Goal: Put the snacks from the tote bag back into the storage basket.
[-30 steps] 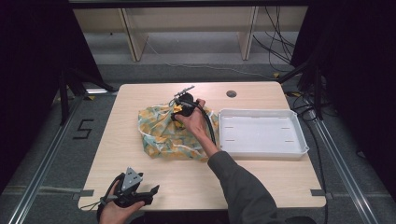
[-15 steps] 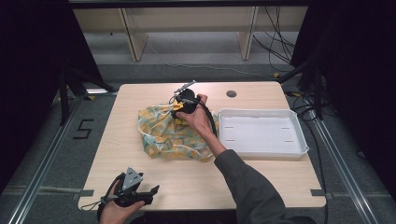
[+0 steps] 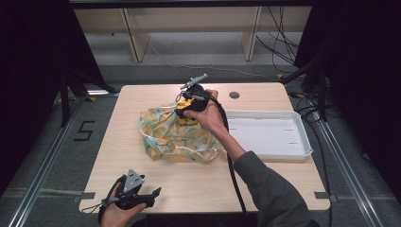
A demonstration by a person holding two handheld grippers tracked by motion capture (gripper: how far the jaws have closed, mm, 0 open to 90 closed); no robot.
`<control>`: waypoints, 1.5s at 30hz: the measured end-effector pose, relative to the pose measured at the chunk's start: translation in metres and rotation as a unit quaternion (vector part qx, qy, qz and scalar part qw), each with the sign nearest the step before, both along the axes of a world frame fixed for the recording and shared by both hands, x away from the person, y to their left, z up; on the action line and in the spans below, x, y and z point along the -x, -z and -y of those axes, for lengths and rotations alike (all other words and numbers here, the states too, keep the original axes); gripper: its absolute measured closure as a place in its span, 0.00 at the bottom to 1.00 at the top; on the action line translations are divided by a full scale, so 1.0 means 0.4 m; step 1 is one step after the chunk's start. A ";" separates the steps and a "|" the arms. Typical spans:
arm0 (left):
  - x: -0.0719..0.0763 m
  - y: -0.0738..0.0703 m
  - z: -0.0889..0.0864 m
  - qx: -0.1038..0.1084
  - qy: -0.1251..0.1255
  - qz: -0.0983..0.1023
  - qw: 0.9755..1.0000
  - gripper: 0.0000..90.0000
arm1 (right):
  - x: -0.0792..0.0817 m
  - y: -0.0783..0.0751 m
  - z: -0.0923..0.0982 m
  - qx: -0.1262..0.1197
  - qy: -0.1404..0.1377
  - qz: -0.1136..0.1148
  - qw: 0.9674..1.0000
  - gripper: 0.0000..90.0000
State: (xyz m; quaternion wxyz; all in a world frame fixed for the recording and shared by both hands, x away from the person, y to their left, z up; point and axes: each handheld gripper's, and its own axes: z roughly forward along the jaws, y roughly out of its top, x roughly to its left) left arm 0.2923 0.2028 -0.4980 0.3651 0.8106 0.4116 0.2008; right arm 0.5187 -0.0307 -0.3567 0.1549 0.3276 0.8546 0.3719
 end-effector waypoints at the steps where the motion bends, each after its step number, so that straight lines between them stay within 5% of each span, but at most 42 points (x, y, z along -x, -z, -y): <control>1: -0.001 -0.002 -0.004 -0.008 0.005 0.002 1.000 0.26 | 0.008 -0.007 0.011 -0.007 -0.001 0.001 1.000 0.22; 2: 0.000 0.001 0.001 0.010 -0.006 0.005 1.000 0.26 | 0.014 -0.014 0.022 -0.001 -0.004 0.002 1.000 0.22; 4: 0.000 -0.006 -0.009 -0.012 0.005 0.001 1.000 0.26 | 0.032 -0.026 0.058 0.003 -0.006 0.004 1.000 0.22; 11: 0.000 -0.007 -0.010 -0.014 0.005 0.001 1.000 0.26 | 0.055 -0.034 0.136 0.009 -0.001 0.014 1.000 0.22; 12: 0.001 -0.004 -0.006 0.001 -0.003 -0.001 1.000 0.26 | 0.059 -0.035 0.149 0.007 0.005 0.014 1.000 0.22; 16: -0.002 -0.007 -0.011 -0.011 0.003 0.002 1.000 0.26 | 0.073 -0.035 0.200 0.008 0.018 0.017 1.000 0.22; 17: -0.001 -0.001 -0.003 0.015 -0.013 0.009 1.000 0.26 | 0.079 -0.034 0.210 0.011 0.023 0.017 1.000 0.23; 22: -0.003 -0.003 -0.012 -0.002 0.002 -0.012 1.000 0.26 | 0.098 -0.022 0.262 0.014 0.022 0.011 1.000 0.23; 23: -0.001 0.002 -0.002 0.026 -0.014 0.000 1.000 0.26 | 0.103 -0.017 0.269 0.013 0.025 0.013 1.000 0.22; 34: -0.004 0.000 -0.010 0.014 -0.013 -0.001 1.000 0.26 | 0.136 0.024 0.359 0.011 0.051 0.011 0.999 0.23; 36: -0.005 0.003 -0.012 0.013 -0.013 -0.007 1.000 0.26 | 0.143 0.026 0.373 0.014 0.057 -0.009 0.998 0.23; 45: -0.006 -0.001 -0.016 0.010 -0.014 -0.004 1.000 0.26 | 0.148 0.058 0.413 0.014 0.062 0.002 0.998 0.23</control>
